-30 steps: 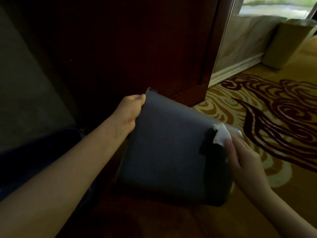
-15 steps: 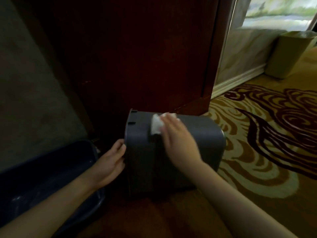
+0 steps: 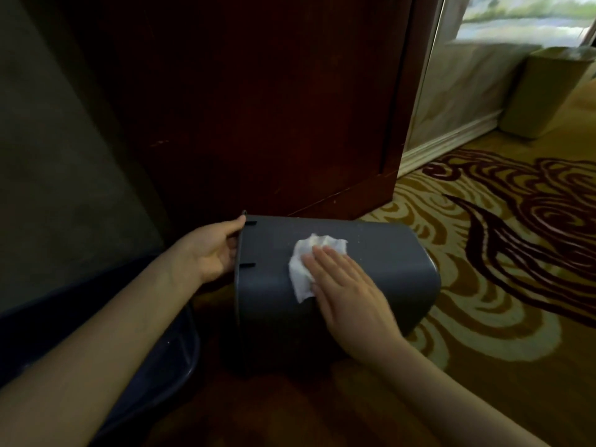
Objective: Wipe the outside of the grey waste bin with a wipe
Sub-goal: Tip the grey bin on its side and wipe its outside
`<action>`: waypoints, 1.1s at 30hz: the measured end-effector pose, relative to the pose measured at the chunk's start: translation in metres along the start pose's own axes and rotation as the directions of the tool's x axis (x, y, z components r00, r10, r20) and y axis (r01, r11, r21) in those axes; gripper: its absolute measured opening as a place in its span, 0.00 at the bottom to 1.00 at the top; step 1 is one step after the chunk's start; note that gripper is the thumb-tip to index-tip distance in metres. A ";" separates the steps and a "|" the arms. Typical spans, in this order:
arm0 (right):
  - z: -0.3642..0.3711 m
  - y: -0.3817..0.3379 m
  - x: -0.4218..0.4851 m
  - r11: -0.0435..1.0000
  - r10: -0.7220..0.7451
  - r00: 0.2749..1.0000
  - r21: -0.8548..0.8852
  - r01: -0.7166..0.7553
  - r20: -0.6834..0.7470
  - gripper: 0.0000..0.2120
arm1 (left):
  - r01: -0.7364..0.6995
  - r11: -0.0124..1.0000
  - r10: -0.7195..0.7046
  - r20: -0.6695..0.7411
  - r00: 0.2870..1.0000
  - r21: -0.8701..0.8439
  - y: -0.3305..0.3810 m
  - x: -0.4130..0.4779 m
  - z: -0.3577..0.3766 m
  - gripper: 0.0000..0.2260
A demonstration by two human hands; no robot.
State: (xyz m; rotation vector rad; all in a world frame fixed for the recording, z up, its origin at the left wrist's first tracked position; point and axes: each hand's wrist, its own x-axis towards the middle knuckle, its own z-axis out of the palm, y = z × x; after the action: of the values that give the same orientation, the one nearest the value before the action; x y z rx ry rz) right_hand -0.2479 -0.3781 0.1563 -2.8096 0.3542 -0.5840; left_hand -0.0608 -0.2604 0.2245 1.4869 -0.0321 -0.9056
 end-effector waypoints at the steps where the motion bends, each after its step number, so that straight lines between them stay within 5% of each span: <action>1: -0.003 0.011 -0.003 0.999 0.048 0.999 0.016 -0.047 -0.002 0.22 | 0.018 1.000 -0.018 -0.023 1.000 -0.009 0.001 -0.001 0.003 0.07; 9: -0.031 0.088 -0.021 0.933 0.354 0.931 -0.044 -0.358 -0.085 0.22 | 0.041 0.999 -0.044 -0.089 0.995 -0.031 0.006 -0.007 0.018 0.10; 14: -0.046 0.069 0.011 0.853 0.485 0.869 0.272 -0.446 -0.097 0.15 | 0.071 0.996 -0.074 -0.048 0.996 -0.062 0.006 -0.011 0.013 0.14; 19: -0.030 -0.004 0.068 0.918 0.140 0.990 0.374 -0.132 0.006 0.18 | 0.058 0.991 -0.064 -0.048 0.997 -0.119 0.003 -0.011 0.012 0.11; 23: -0.011 -0.023 0.084 0.975 -0.111 0.964 0.215 0.058 0.240 0.20 | 0.055 0.989 -0.057 -0.008 0.998 -0.135 0.003 -0.010 0.010 0.09; 28: -0.005 0.004 0.080 0.998 -0.039 0.956 0.060 0.022 0.291 0.22 | 0.072 0.988 -0.074 -0.009 0.997 -0.134 0.001 -0.008 0.008 0.08; 33: -0.021 0.069 0.060 0.971 0.239 0.911 -0.085 -0.223 0.337 0.25 | 0.076 0.993 -0.080 -0.041 0.996 -0.092 0.001 -0.008 0.010 0.07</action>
State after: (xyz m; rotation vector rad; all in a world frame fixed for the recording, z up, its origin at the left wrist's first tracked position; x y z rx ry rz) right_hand -0.2162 -0.4643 0.1764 -2.7818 0.6202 -0.0280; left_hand -0.0711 -0.2644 0.2304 1.4313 0.0986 -0.9245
